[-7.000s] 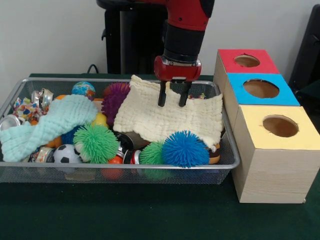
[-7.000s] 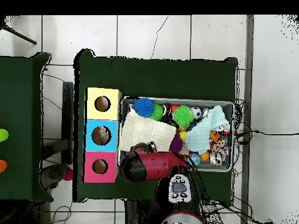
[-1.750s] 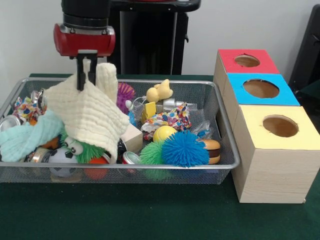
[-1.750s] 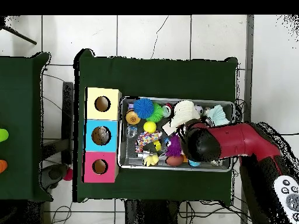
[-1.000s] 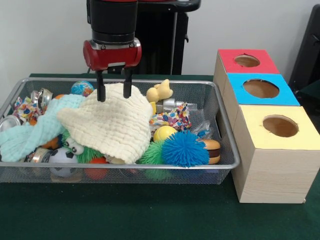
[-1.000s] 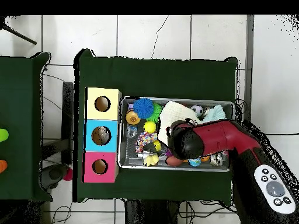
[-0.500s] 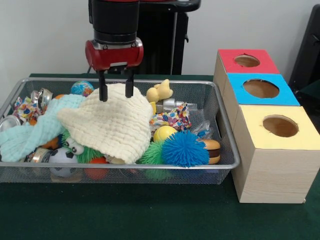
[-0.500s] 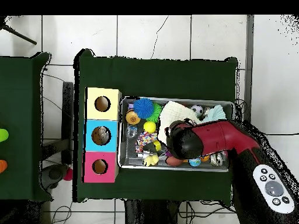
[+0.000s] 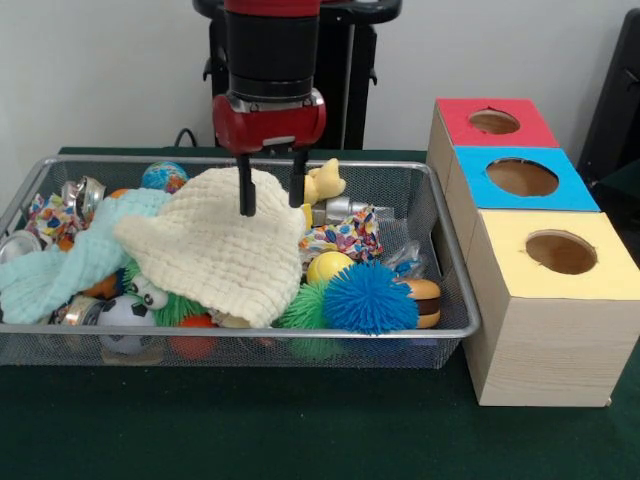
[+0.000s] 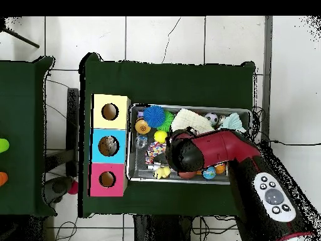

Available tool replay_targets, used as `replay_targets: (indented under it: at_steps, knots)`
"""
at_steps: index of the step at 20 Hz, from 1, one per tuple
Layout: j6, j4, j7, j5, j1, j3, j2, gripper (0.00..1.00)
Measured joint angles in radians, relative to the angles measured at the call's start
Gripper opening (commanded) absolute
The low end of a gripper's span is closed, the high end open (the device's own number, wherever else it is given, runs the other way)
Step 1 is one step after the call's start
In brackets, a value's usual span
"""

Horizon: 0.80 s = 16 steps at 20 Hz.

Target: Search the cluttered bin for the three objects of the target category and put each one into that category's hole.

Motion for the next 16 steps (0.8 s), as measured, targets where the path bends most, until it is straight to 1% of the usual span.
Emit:
replay_targets:
  at_steps: [3, 4, 9, 11, 16]
  knots:
    - [-0.051, -0.001, 0.000, -0.001, 0.037, -0.036, 0.022, 1.00]
    - [-0.078, -0.001, 0.000, -0.007, 0.061, -0.058, 0.034, 1.00]
    - [-0.178, -0.013, 0.000, -0.075, 0.175, -0.163, 0.086, 1.00]
    - [-0.202, -0.014, 0.000, -0.091, 0.206, -0.193, 0.103, 1.00]
    - [-0.211, -0.017, 0.000, -0.104, 0.230, -0.231, 0.121, 1.00]
